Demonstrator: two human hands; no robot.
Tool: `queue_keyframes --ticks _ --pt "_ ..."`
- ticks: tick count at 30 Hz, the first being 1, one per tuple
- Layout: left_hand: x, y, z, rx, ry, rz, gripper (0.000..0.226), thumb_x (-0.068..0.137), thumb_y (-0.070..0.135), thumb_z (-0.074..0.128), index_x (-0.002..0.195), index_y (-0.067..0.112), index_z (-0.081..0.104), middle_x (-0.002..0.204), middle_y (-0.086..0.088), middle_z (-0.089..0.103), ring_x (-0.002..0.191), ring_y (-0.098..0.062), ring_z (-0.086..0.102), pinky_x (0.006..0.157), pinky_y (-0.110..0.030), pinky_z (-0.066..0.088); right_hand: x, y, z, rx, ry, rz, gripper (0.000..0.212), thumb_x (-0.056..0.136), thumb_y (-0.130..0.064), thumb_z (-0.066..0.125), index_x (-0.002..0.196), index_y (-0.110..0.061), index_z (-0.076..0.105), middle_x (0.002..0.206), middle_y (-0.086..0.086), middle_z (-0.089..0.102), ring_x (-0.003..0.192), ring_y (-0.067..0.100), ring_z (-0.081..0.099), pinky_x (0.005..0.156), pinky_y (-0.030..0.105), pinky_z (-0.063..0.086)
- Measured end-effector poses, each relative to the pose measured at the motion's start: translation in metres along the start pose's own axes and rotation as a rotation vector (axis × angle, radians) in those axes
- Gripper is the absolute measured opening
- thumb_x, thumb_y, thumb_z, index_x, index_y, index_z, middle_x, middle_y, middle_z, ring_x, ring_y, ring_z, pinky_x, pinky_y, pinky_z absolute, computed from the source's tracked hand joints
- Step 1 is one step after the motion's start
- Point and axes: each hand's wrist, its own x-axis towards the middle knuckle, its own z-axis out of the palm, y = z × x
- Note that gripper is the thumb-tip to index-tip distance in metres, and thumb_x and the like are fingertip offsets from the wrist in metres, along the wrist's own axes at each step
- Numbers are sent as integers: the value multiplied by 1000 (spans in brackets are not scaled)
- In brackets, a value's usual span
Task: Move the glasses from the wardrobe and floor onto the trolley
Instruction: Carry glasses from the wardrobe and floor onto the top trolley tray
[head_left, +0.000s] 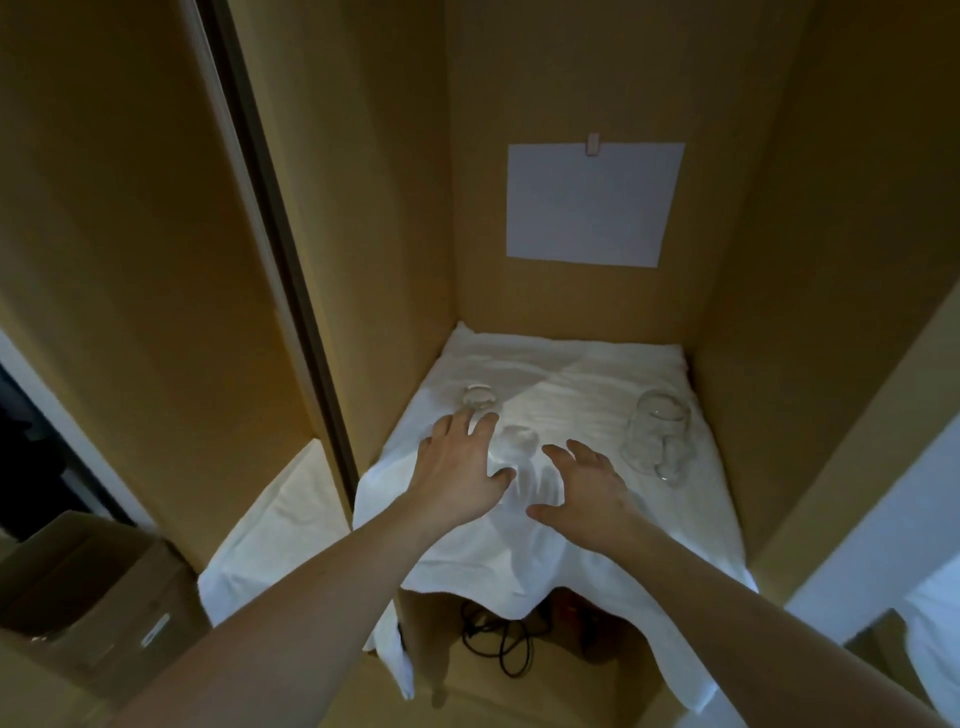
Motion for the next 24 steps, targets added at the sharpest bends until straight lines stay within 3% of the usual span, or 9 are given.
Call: queue_keyframes --ticks 7,11,14,17,21,24 --pt "49 -6 5 42 -18 -25 81 86 52 68 153 28 29 163 -8 17 143 -36 27 106 -50 38 36 10 -13 -4 29 22 89 87 -57 67 159 -29 23 166 6 20 150 30 23 119 42 30" --pt "80 -4 7 67 -120 -78 89 84 49 72 155 34 21 163 -7 10 141 -39 27 99 -50 46 56 28 -25 26 38 50 89 87 -58 68 159 -29 23 167 7 18 151 30 20 119 41 28" --pt "101 4 7 173 -209 -62 87 84 34 71 155 34 21 154 -8 28 132 -40 37 87 -44 49 70 49 -32 19 68 87 89 86 -59 68 158 -30 25 167 6 19 150 31 20 120 40 27" --pt "121 17 6 269 -240 29 69 84 21 66 147 26 41 138 -5 47 124 -36 42 83 -41 51 82 72 -38 12 97 140 88 85 -62 66 157 -31 26 166 6 20 152 32 16 122 42 20" --pt "142 43 12 320 -250 113 54 84 11 62 137 24 56 130 -3 50 121 -33 42 77 -37 49 95 97 -43 -90 88 184 83 87 -63 62 156 -35 26 167 6 14 154 33 3 124 52 6" --pt "155 59 20 317 -232 163 56 84 11 62 138 24 54 129 -4 49 119 -33 42 78 -38 51 104 106 -48 -148 5 175 79 89 -49 65 156 -35 26 167 7 11 154 35 -2 124 55 0"
